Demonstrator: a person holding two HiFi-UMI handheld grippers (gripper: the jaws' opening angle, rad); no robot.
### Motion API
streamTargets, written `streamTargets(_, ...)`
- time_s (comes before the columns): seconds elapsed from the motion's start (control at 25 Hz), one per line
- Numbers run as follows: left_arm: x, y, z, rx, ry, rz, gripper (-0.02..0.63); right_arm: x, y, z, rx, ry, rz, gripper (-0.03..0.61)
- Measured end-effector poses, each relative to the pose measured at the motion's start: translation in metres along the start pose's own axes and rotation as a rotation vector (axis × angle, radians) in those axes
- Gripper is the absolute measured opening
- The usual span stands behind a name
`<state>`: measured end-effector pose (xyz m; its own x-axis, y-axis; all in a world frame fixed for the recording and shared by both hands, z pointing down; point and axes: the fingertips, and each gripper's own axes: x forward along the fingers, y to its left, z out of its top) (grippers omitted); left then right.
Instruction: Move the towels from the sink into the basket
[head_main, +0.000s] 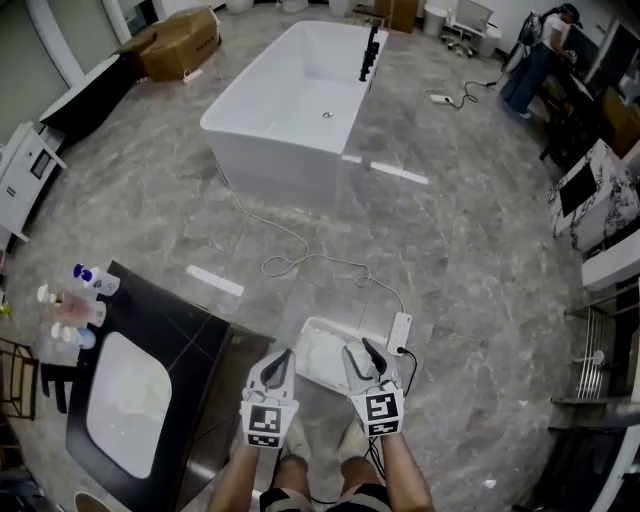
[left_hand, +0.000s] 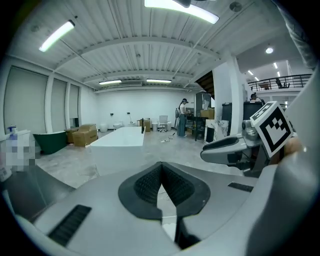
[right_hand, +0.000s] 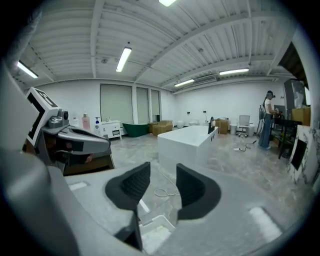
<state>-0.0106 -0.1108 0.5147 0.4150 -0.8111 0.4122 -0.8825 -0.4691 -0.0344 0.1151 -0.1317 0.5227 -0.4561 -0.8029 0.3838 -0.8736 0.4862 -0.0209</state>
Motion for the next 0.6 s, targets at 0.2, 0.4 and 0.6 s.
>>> streamTargets(0.2,-0.045,-0.004,0.064,0.031,-0.057,0.004,0.009,-0.046,0.007,0.073,-0.026,-0.069,-0.032,0.109)
streamTargets(0.4,-0.089,-0.005,0.108,0.037,-0.109,0.021,0.009,-0.091,0.021,0.123,-0.051,-0.121,-0.057,0.062)
streamTargets(0.6,-0.131,-0.008,0.14,0.051,-0.156,0.051,0.009,-0.132,0.03,0.151,-0.076,-0.163,-0.081,0.037)
